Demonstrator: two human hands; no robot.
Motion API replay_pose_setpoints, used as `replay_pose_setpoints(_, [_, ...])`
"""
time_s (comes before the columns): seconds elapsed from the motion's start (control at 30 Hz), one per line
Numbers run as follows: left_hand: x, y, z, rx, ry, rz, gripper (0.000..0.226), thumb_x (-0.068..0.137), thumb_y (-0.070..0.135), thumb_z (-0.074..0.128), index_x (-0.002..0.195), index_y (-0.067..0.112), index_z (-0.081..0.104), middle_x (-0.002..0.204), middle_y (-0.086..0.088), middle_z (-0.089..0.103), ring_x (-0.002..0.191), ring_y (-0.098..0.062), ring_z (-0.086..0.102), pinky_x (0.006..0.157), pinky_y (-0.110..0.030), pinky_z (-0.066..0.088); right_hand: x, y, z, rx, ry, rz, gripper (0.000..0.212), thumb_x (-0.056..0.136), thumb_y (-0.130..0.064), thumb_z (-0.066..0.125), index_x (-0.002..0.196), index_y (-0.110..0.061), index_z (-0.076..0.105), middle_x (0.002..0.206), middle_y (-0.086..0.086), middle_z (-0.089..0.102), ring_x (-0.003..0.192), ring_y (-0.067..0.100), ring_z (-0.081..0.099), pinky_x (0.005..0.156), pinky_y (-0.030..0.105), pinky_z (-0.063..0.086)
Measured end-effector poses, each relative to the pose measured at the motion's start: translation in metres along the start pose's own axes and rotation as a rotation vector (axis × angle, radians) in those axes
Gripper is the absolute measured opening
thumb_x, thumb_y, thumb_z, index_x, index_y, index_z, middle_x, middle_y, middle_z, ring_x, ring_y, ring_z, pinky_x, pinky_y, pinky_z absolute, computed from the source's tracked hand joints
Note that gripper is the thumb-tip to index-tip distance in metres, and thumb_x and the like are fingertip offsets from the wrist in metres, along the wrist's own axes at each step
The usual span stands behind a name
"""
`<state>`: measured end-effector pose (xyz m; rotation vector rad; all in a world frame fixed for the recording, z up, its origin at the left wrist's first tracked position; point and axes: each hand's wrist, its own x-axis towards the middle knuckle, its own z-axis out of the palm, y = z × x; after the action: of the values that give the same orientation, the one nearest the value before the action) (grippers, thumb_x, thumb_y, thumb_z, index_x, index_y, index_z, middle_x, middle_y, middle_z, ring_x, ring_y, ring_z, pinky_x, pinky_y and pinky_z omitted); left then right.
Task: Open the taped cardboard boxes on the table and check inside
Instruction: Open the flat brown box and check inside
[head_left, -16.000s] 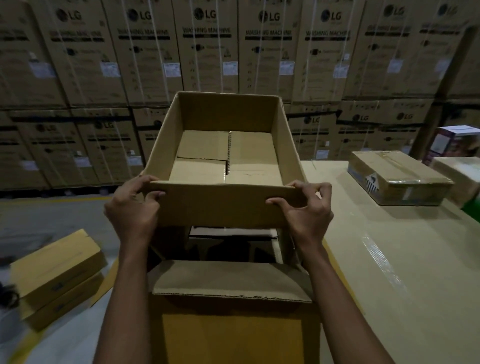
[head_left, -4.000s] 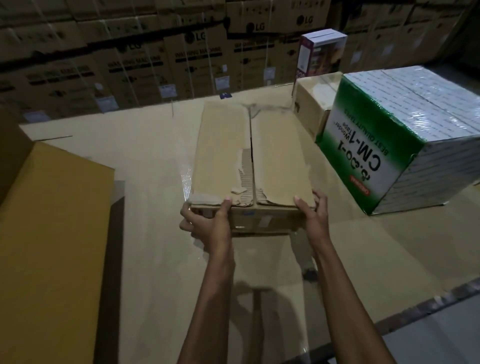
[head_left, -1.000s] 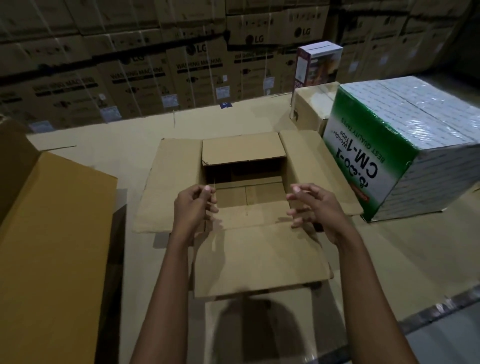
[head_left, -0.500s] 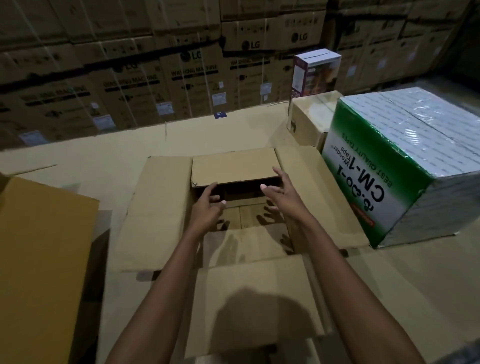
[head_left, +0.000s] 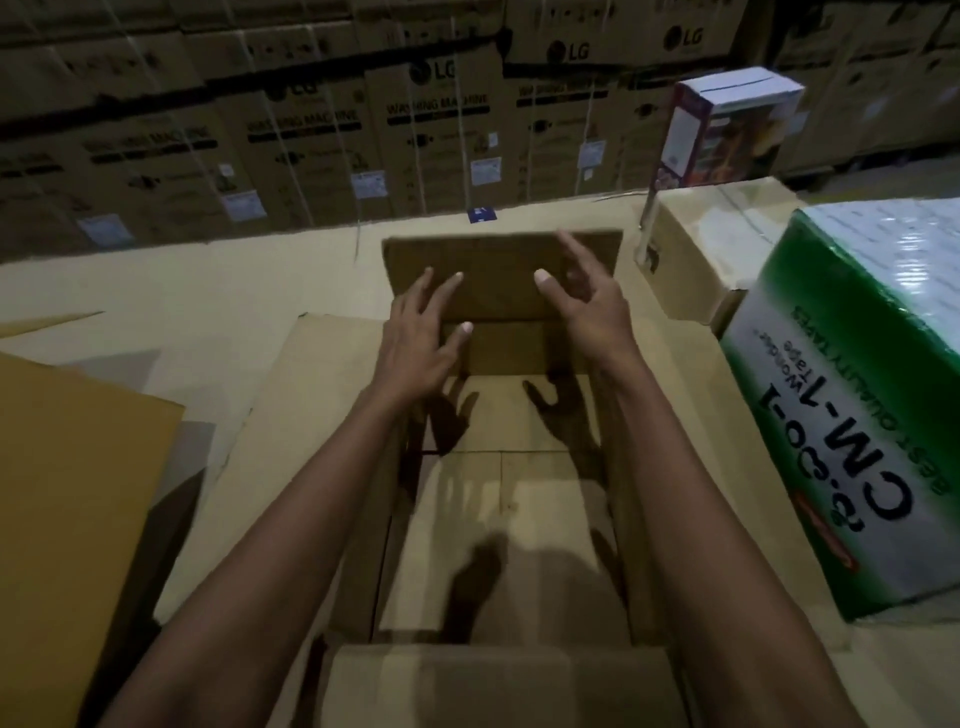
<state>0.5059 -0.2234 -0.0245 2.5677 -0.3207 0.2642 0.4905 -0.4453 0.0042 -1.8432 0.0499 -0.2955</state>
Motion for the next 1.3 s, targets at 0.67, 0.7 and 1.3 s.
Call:
replay_pose_setpoints(0.67, [-0.212, 0.004, -0.031, -0.095, 0.159, -0.233, 0.057, 0.1, 0.059, 0.042, 0.148, 0.029, 0.047, 0.153, 0.003, 0.047, 0.147, -0.024, 0.032, 0.119, -0.054, 0.024, -0.183, -0.01, -0.027, -0.093, 0.032, 0.105, 0.037, 0.098, -0.039, 0.068, 0.135, -0.037, 0.065, 0.157, -0.009, 0.044, 0.136, 0.001, 0.038, 0.102, 0.024, 0.035])
replay_pose_setpoints(0.7, [-0.235, 0.009, -0.032, -0.105, 0.21, -0.285, 0.054, 0.1, 0.057, 0.044, 0.145, 0.028, 0.05, 0.151, 0.001, 0.049, 0.145, -0.025, 0.034, 0.118, -0.053, 0.026, -0.21, -0.009, -0.035, -0.105, 0.086, 0.107, 0.035, 0.098, -0.039, 0.068, 0.133, -0.038, 0.065, 0.154, -0.01, 0.047, 0.135, 0.001, 0.04, 0.099, 0.022, 0.037])
replay_pose_setpoints(1.3, [-0.376, -0.014, -0.045, -0.585, -0.118, -0.461, 0.093, 0.042, 0.063, 0.096, 0.125, 0.064, 0.056, 0.149, 0.01, 0.043, 0.133, -0.019, 0.045, 0.106, -0.048, 0.048, -0.39, 0.005, -0.037, -0.226, 0.124, 0.443, 0.096, 0.075, -0.068, 0.08, 0.154, -0.059, 0.025, 0.162, 0.001, 0.039, 0.139, 0.034, 0.045, 0.112, 0.058, 0.041])
